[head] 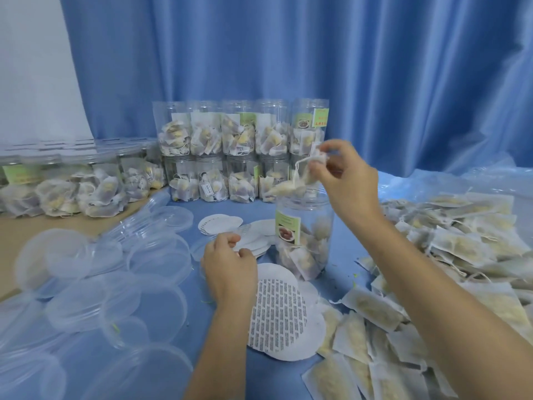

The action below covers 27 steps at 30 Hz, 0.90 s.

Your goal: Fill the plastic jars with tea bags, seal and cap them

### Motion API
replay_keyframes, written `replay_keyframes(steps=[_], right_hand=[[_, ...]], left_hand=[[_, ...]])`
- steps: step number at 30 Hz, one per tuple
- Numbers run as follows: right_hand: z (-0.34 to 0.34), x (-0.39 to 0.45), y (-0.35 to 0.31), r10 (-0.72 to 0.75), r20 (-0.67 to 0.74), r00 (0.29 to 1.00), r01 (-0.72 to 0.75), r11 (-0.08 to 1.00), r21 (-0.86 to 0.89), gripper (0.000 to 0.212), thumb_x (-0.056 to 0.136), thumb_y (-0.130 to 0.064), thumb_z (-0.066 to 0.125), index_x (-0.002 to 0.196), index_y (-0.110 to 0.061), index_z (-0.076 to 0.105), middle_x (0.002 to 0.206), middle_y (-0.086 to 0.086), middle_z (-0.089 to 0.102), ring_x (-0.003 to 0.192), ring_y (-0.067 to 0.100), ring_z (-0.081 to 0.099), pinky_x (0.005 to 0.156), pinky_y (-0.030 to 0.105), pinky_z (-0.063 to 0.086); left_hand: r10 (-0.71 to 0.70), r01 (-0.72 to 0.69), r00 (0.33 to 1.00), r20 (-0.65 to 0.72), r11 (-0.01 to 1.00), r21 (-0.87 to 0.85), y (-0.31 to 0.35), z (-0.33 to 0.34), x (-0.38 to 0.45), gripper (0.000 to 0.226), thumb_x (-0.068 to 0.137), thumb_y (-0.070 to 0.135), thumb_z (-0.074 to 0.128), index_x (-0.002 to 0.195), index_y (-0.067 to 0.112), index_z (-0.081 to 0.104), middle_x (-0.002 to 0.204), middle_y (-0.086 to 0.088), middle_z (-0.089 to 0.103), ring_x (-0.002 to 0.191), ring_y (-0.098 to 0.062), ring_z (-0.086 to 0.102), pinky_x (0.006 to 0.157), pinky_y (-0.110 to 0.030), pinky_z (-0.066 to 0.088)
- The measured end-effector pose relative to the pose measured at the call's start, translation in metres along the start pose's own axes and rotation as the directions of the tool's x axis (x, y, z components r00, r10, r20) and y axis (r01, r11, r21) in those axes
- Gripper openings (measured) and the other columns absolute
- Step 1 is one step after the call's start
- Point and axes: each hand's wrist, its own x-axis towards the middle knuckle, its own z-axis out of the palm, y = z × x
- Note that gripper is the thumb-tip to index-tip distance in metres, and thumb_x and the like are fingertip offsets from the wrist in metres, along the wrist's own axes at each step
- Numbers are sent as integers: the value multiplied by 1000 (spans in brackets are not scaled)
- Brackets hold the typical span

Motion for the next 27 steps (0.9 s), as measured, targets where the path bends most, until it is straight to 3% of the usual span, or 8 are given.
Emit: replay_keyframes(steps=[3,6,10,14,18,22,24,27], right_hand=[[6,-6,17,105,285,953,2,936,-351,40,94,-47,46,93,-15,70,77,4,68,84,20,57,60,21,30],[4,-12,15,50,230,972,24,950,-311,49,96,-47,41,88,-11,73,81,11,69,81,24,58,60,24,30],[2,-12,7,-8,299,954,57,986,-155,24,85,-50,60,89,-31,73,93,-17,67,94,3,55,80,7,34],[4,-17,10,-185,386,904,315,898,-307,43,63,-50,80,101,-31,70,112,-11,63,117,17,47,107,38,28],[11,-23,8,-457,225,860,505,824,-258,33,67,-27,83,97,-18,72,101,2,64,102,31,52,90,45,40],[33,-38,8,-744,255,617,787,585,-196,10,71,3,74,74,-7,74,76,10,66,71,31,61,56,36,50],[44,-51,12,-670,415,616,775,610,-165,13,73,5,70,81,-5,74,81,11,67,74,29,64,50,35,51],[59,-65,20,-302,681,667,617,736,-278,29,93,-11,49,120,-12,61,117,6,60,108,26,57,79,36,47]], left_hand=[[-61,57,998,30,990,130,-5,-2,2,25,85,8,55,108,13,62,119,-11,56,112,-29,49,88,-36,42],[-103,85,991,85,978,189,-6,-1,1,25,85,13,55,109,15,62,120,-11,56,112,-30,50,89,-40,46],[-77,48,991,106,966,254,-5,0,-1,27,83,21,61,110,16,63,120,-10,57,112,-30,51,92,-38,43],[-93,62,990,105,962,265,-5,0,0,32,83,26,63,113,17,61,123,-12,52,115,-30,46,95,-36,37],[-42,-17,990,136,915,404,-8,-1,-1,45,85,26,60,128,17,51,134,-11,41,122,-31,38,99,-35,32],[6,-120,980,197,813,570,-16,-1,0,46,91,32,53,135,17,45,136,-10,43,123,-30,39,99,-35,33],[44,-172,976,214,759,628,-18,1,-1,41,94,38,49,130,20,50,128,-7,50,119,-27,42,94,-33,35],[86,-148,987,133,802,579,-16,0,0,37,94,43,46,123,23,58,116,-7,58,111,-27,47,89,-34,38]])
